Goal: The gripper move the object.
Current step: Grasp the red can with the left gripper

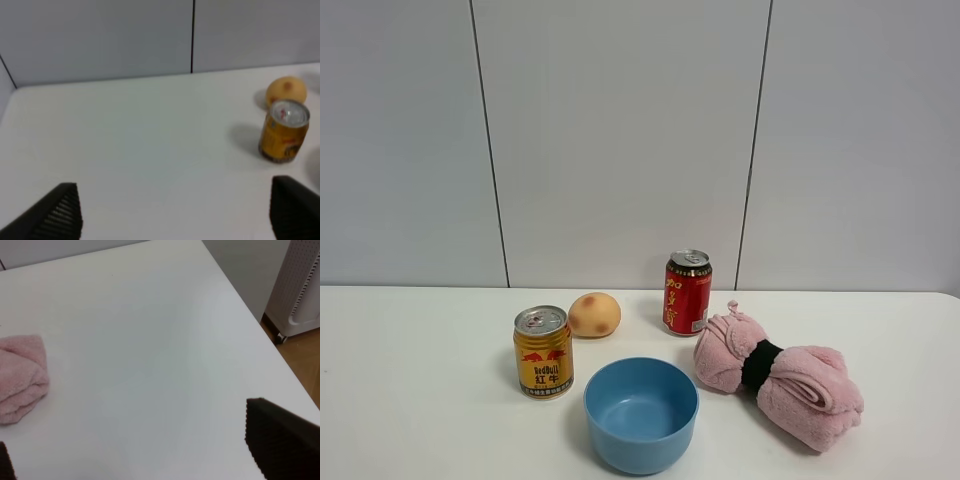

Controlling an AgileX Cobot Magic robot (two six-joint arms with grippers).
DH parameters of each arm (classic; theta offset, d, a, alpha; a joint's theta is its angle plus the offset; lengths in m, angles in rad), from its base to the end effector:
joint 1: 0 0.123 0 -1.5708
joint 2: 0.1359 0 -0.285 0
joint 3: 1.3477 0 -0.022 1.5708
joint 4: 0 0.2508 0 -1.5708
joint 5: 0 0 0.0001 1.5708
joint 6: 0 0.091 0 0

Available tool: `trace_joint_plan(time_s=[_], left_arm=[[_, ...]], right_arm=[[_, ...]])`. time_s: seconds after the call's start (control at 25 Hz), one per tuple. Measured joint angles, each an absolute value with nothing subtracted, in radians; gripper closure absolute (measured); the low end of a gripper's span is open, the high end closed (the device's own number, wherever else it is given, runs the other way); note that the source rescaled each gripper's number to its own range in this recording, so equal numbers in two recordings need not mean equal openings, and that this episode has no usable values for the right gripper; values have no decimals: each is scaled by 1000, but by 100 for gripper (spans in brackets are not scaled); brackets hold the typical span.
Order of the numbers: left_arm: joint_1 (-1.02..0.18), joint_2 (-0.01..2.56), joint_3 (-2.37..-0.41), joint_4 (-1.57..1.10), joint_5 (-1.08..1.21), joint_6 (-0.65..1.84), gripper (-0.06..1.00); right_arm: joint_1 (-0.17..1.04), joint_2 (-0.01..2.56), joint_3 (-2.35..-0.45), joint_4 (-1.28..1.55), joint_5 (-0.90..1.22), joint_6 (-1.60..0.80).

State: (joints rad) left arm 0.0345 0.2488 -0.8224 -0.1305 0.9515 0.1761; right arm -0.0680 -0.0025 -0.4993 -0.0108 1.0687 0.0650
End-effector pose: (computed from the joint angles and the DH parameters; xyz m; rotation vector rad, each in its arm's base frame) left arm 0.0074 -0.0094 0.3756 0.1344 1.8509 -0.0051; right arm -0.0055 -0.0005 0.2764 0.1368 2.0459 -0.0148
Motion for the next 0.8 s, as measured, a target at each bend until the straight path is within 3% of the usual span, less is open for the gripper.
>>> trace_joint_plan(time_s=[0.4, 0.6, 0.8], left_arm=[[35, 801, -1309, -672, 861, 716, 64], [35, 1035, -1421, -890, 862, 871, 64], [0, 1213, -1462, -924, 844, 942, 64]], right_arm=[[-68, -3, -499, -11, 1069, 65], [-68, -3, -499, -11, 1069, 65], [-68, -3, -499, -11, 1069, 65]])
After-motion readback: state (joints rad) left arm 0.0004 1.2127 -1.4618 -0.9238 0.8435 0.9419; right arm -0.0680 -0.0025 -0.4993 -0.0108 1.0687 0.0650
